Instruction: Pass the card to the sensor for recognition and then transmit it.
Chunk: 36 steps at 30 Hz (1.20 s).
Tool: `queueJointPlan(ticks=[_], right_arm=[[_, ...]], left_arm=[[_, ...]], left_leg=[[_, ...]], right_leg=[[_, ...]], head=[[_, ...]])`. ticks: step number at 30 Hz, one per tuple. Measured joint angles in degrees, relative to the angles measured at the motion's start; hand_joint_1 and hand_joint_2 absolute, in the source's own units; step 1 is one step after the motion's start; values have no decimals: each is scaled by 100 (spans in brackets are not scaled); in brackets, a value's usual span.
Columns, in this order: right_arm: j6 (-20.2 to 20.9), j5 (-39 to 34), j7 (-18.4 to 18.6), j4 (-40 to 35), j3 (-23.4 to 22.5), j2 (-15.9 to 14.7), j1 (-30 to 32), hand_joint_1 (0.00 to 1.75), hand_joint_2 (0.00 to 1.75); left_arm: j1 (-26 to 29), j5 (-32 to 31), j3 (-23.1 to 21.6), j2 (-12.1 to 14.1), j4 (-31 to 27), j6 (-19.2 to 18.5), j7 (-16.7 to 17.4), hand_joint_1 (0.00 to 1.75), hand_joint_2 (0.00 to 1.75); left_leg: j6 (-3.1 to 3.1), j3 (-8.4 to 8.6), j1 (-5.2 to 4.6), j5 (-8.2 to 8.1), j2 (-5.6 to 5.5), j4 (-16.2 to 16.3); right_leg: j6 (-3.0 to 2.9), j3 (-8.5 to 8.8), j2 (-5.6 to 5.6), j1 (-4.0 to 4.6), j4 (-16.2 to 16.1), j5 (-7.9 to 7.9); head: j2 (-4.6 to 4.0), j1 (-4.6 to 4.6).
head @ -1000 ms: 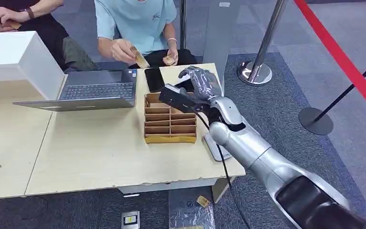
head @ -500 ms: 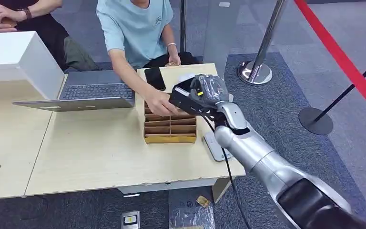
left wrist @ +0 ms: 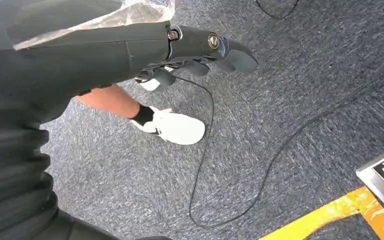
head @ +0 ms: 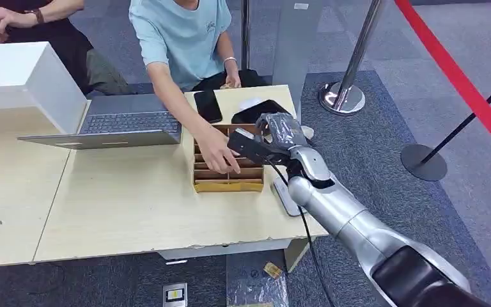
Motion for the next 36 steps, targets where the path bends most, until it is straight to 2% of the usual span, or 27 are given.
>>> queueJointPlan(ticks=[1, 2, 3, 4, 5, 6, 7, 8, 9, 10, 11, 16, 17, 18, 19, 23, 28, 31, 32, 36], right_arm=[[0, 0, 0, 0, 0, 0, 0, 166, 175], [0, 2, 9, 0, 0, 0, 2, 131, 175], [2, 2, 13, 0, 0, 0, 3, 131, 175], [52, -4, 31, 0, 0, -4, 28, 56, 175], [50, 2, 64, 0, 0, -4, 93, 94, 175], [61, 2, 70, 0, 0, -4, 112, 94, 175], [68, 2, 70, 0, 0, -4, 129, 73, 175], [72, 2, 70, -2, 0, -7, 140, 80, 175], [81, 2, 70, -2, 2, -7, 153, 79, 175], [87, -2, 70, -2, 2, -7, 160, 51, 175], [94, -13, 70, -2, 2, -7, 165, 33, 175], [192, 2, 68, -18, 9, -7, 177, 47, 175], [243, 22, 70, -17, 15, -4, 180, 59, 175], [317, 57, 72, -17, 28, -2, 183, 59, 175], [383, 90, 81, -17, 42, 2, 191, 75, 175], [470, 124, 85, -17, 98, 43, 253, 58, 175], [544, 135, 77, -4, 168, 122, 285, 58, 175], [549, 124, 22, 24, 216, 197, 294, 68, 175], [549, 120, 13, 39, 229, 223, 298, 58, 175], [529, 81, -59, 112, 280, 324, 318, 49, 175]], left_arm=[[0, 0, 0, 0, 0, 0, 0, 0, 175], [0, -2, 0, -2, 0, -2, 0, 0, 175], [0, -2, 2, -2, 0, -4, 0, 0, 175], [3, -17, 2, -26, 0, -33, 0, 0, 175], [11, -22, 0, -53, 0, -35, 2, 0, 175], [16, -20, 2, -57, 0, -37, 2, 0, 175], [19, -22, 2, -61, 0, -35, 4, 0, 175], [21, -22, 2, -64, 0, -35, 7, 0, 175], [24, -20, 2, -64, 0, -33, 7, 0, 175], [27, -20, 2, -64, 0, -33, 7, 0, 175], [29, -17, 2, -64, 0, -33, 7, 0, 175], [53, 4, 4, -70, 0, -33, -2, 0, 175], [58, 7, 4, -72, 0, -33, -2, 0, 175], [62, 11, 6, -79, 0, -33, -4, 0, 175], [64, 15, 11, -81, 0, -33, -4, 0, 175], [64, 13, 39, -107, 0, -33, -13, 0, 175], [60, 22, 87, -125, 0, -33, -35, 0, 175], [52, 20, 94, -136, 0, -33, -42, 0, 175], [50, 15, 96, -142, 0, -31, -42, 0, 175], [37, 2, 98, -158, 0, -31, -39, 0, 175]], left_leg=[[0, 0, 0, 0, 0, 0], [0, 0, 0, 0, 0, 0], [0, 0, 0, 0, 0, 0], [0, 1, 0, 0, 0, 0], [0, 0, 0, 0, 0, 0], [0, 0, 0, 0, 0, 0], [0, 0, 0, 0, 0, -1], [0, -1, 0, 0, 0, -1], [0, 0, 0, 0, 0, -1], [0, 0, 0, 0, 0, -1], [0, 0, 0, 0, 0, -1], [0, 1, 0, 0, 0, -1], [0, 0, 0, 0, 0, -1], [0, 0, 0, 0, 0, 0], [0, 1, 0, 0, 0, 0], [0, 0, 0, 0, 0, 0], [0, 1, 0, 0, 0, -1], [0, 0, 1, 0, 0, -1], [0, 0, 1, 0, 0, -1], [0, 0, 0, 0, 0, -1]], right_leg=[[0, 0, 0, 0, 0, 0], [0, 0, 0, 0, 0, 0], [0, 0, 0, 0, 0, 0], [0, 0, 0, 0, 0, 0], [0, 0, 0, 0, 0, 0], [0, 0, 0, 0, 0, 0], [0, 0, 0, 0, 0, 0], [0, -1, 0, 0, 0, 0], [0, 0, 0, 0, 0, 0], [0, 0, 0, 0, 0, 0], [0, 0, 0, 0, 0, 0], [0, 1, 0, 0, 0, 0], [0, 1, 0, 0, 0, 0], [0, 1, 0, 0, 0, 0], [0, 1, 0, 0, 0, 0], [0, 1, 0, 0, 0, 0], [0, 1, 0, 0, 0, 0], [0, 1, 0, 0, 1, 0], [0, 1, 0, 0, 1, 0], [0, 1, 0, 0, 1, 0]], head=[[0, 0], [0, 0], [0, 0], [0, 2], [0, 0], [0, 0], [0, 0], [0, 0], [0, 0], [0, 0], [0, 0], [0, 0], [0, 0], [0, 2], [0, 0], [0, 0], [0, 0], [0, 0], [0, 0], [0, 0]])
